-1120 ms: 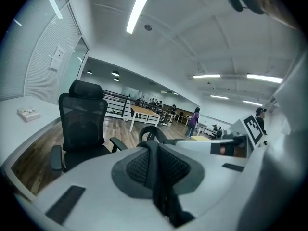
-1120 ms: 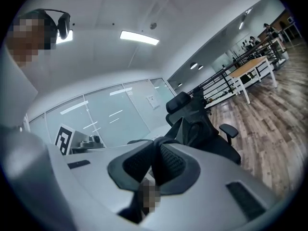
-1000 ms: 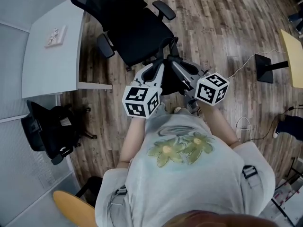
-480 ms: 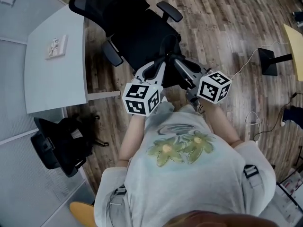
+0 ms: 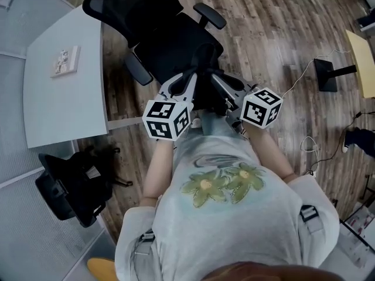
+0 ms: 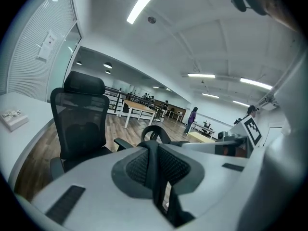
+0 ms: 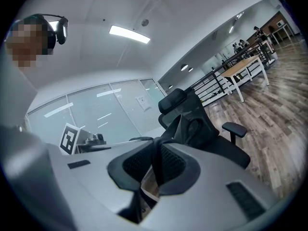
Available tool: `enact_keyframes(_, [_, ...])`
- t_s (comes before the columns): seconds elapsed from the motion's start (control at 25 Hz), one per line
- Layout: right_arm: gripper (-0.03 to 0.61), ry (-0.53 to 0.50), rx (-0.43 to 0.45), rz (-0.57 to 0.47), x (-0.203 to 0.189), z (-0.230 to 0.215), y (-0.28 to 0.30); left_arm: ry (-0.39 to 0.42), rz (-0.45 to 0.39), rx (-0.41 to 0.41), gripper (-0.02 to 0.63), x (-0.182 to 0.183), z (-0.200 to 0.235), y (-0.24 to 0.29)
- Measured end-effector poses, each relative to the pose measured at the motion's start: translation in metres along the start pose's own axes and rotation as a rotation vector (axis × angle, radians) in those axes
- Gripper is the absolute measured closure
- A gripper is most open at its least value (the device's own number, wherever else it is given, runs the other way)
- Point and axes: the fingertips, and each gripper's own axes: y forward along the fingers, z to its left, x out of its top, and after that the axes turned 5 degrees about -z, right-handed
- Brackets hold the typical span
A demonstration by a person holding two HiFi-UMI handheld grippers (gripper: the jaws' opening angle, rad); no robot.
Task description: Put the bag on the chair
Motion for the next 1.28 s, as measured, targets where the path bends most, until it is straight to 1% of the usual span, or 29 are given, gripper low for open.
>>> enact_keyframes(0.16, [0.535,0.004,0.013,0.016,0.0,-0.001,0.01,-0.024,0.001,0.007,0.565,0.001,0.01,0.003])
enact_keyframes(0.4, [0.535,0.025,0.008,0.051,-0.009,-0.015,0.028,-0.076,0.042,0.014,0.565,-0.012,0.026,0.01])
enact_keyframes(0.52, [0.536,0.032,0.006,0.062,-0.006,-0.022,0.039,-0.089,0.049,0.013,0.565,-0.01,0.034,0.016])
enact_keyframes(0.84, [0.535,0.019,0.029,0.064,0.021,-0.044,0.085,-0.088,0.031,0.029,0.565,0.02,0.072,0.052])
enact_keyframes(1.28, [0.535,-0.01,0.069,0.05,0.078,-0.078,0.161,-0.055,-0.022,0.046,0.565,0.084,0.13,0.113])
